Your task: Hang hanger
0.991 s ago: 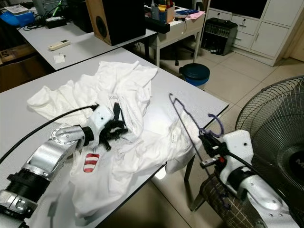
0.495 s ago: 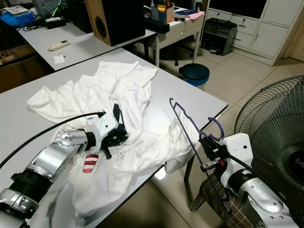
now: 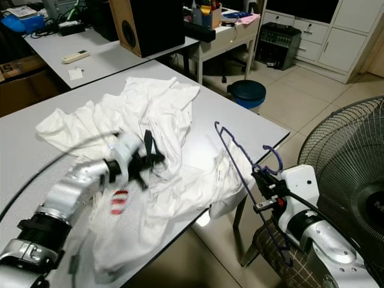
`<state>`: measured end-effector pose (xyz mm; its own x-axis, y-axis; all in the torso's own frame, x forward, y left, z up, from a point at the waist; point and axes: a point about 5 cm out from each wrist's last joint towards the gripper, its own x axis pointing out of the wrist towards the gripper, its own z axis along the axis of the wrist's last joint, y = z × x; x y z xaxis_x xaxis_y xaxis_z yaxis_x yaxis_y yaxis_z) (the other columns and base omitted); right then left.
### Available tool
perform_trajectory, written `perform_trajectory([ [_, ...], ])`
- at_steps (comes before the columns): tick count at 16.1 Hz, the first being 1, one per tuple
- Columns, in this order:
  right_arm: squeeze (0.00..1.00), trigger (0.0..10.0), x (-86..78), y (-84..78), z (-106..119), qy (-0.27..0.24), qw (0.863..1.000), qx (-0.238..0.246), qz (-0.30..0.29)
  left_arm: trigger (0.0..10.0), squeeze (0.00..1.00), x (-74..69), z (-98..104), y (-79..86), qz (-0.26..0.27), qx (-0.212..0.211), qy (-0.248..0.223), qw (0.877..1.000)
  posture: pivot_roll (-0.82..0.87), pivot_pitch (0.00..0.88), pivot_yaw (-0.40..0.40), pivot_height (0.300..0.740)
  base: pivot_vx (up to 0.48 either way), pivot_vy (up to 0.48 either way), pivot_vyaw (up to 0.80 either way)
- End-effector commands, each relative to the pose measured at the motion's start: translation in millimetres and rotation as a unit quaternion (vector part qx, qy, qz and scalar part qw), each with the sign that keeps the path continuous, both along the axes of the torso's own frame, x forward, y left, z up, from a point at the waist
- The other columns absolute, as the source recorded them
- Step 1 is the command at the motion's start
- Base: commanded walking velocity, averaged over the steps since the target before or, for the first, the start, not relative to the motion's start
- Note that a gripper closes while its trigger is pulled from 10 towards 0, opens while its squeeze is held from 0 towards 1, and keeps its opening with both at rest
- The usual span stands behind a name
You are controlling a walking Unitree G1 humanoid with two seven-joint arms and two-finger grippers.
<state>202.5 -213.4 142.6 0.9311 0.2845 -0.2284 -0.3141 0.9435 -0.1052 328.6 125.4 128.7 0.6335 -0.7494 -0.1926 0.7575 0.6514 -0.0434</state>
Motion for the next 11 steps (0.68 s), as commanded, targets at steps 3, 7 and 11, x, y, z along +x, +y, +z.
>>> perform_trajectory([
  [3,0.0,10.0,3.2,-1.0,2.2,-0.008,1.0,0.003,-0.002,0.0,0.0,7.4,47.2,6.8,0.01,-0.104,-0.059,0.993,-0.11,0.0,0.084,0.74,0.0,0.0,0.0],
  [7,0.0,10.0,2.0,-0.8,1.4,-0.008,1.0,0.004,-0.003,0.0,0.0,-3.2,43.7,-0.4,-0.029,-0.096,-0.049,0.994,-0.12,0.0,0.095,0.74,0.0,0.0,0.0],
  [11,0.0,10.0,-0.2,-1.2,1.1,-0.007,1.0,0.004,-0.006,0.0,0.0,-6.2,63.0,1.2,-0.028,-0.192,-0.058,0.979,-0.12,0.0,0.103,0.74,0.0,0.0,0.0],
])
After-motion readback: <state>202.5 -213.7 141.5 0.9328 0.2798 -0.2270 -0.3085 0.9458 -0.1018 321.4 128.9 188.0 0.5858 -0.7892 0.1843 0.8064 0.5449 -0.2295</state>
